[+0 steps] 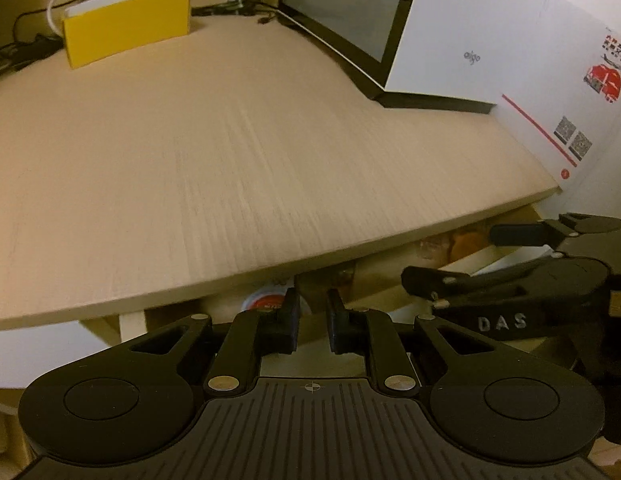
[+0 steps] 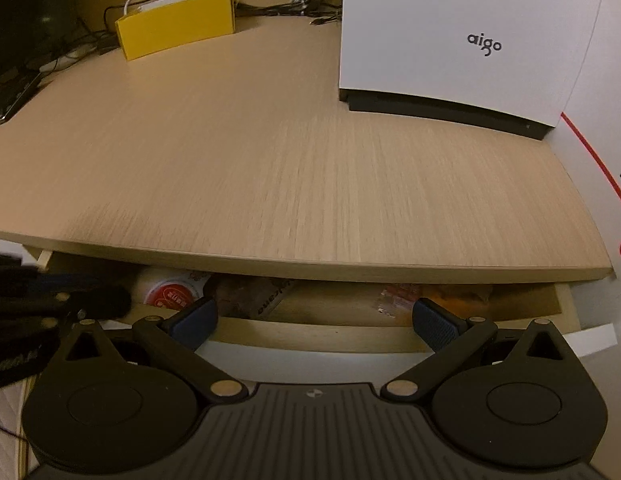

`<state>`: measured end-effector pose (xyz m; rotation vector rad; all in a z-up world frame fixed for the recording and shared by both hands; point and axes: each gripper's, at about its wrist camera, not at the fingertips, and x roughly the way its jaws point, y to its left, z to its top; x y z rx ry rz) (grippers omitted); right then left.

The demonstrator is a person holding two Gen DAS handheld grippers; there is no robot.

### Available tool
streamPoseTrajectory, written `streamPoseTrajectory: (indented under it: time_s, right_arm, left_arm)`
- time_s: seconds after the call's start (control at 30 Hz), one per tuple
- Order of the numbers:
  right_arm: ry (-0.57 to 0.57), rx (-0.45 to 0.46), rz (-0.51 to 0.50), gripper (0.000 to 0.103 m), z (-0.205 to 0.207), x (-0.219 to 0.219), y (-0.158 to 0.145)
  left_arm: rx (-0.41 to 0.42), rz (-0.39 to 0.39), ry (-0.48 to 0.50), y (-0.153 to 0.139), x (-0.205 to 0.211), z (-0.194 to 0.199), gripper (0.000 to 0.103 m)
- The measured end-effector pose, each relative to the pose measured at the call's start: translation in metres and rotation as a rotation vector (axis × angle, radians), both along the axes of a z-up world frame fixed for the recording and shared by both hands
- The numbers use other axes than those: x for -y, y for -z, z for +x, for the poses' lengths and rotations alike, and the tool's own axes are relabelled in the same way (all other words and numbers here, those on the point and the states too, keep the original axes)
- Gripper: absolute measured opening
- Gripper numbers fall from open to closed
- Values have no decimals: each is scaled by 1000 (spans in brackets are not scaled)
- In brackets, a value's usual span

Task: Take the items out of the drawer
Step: 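Pull the white drawer open with the right tool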

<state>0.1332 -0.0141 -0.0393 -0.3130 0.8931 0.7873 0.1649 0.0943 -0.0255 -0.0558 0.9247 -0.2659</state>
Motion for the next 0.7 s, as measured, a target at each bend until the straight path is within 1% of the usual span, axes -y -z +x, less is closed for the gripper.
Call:
streamPoseTrajectory:
  time_s: [0.13, 0.23, 0.47, 0.7]
  right_arm:
    - [-6, 2, 2, 103, 1, 3, 1]
    - [28, 6, 3, 103, 5, 5, 2]
    - [-24, 3, 0, 103, 4, 9, 2]
    - [-47, -10, -11, 103, 0, 13, 0]
  left_arm:
    - [-15, -27, 2, 3, -3, 5, 16]
    - [-34, -33, 3, 3, -4, 9, 16]
    - [-78, -28, 9, 10, -2, 19, 16]
    - [-114, -25, -12, 12, -2, 14, 15]
